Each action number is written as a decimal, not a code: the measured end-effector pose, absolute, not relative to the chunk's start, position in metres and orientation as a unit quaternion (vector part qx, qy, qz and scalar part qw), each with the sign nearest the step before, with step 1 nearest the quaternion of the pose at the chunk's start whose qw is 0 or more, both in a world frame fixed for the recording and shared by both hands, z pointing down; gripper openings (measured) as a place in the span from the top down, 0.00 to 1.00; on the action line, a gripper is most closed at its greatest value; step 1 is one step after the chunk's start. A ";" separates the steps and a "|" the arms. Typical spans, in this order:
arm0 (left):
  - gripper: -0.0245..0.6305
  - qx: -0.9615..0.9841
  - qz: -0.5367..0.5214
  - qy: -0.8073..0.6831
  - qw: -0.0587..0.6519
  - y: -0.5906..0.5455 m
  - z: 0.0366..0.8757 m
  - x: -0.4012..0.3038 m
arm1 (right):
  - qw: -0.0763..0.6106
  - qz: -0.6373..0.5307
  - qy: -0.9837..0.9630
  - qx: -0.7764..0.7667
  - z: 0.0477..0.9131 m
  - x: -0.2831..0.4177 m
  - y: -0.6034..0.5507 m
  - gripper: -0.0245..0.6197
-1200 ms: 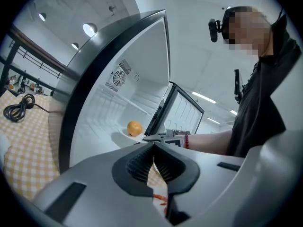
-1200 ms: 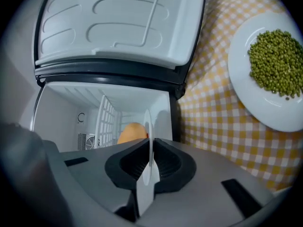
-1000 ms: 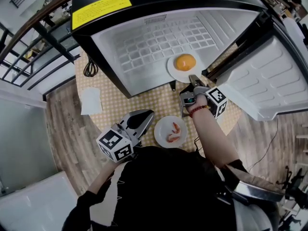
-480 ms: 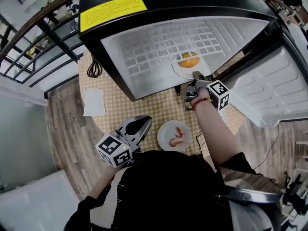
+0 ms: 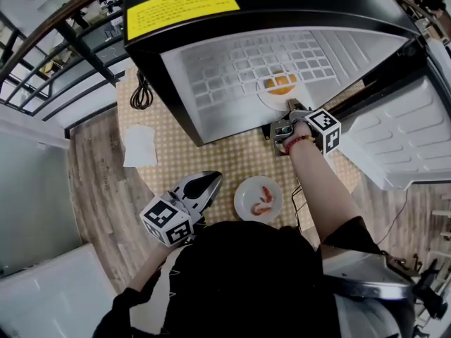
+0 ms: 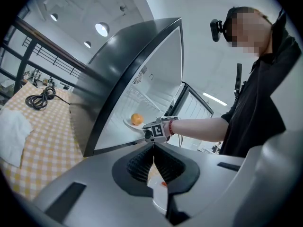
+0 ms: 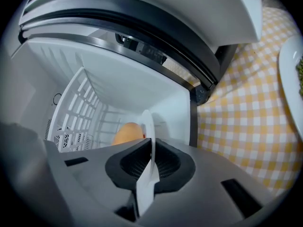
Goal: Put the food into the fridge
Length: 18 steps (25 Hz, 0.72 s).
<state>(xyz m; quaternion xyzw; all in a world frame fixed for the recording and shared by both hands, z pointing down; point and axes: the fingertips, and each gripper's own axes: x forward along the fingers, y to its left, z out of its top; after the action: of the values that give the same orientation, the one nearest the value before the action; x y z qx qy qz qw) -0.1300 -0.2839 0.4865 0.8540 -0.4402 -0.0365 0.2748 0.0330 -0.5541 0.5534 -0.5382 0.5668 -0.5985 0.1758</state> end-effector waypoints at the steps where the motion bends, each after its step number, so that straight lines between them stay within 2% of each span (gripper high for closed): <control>1: 0.94 0.853 -0.037 -0.442 0.275 -0.284 0.487 -0.132 | 0.172 -0.596 0.568 -0.540 0.554 0.033 -0.555 0.92; 12: 0.94 0.844 -0.047 -0.452 0.285 -0.284 0.498 -0.136 | 0.097 -0.520 0.621 -0.579 0.543 0.029 -0.574 0.92; 18: 0.94 0.840 -0.060 -0.454 0.289 -0.285 0.502 -0.133 | 0.047 -0.486 0.643 -0.590 0.547 0.026 -0.579 0.87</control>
<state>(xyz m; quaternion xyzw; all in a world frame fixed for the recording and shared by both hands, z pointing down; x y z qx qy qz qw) -0.1334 -0.2853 0.5020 0.8404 -0.4544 -0.0596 0.2894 0.0259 -0.5795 0.5465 -0.5896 0.6431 -0.4865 0.0471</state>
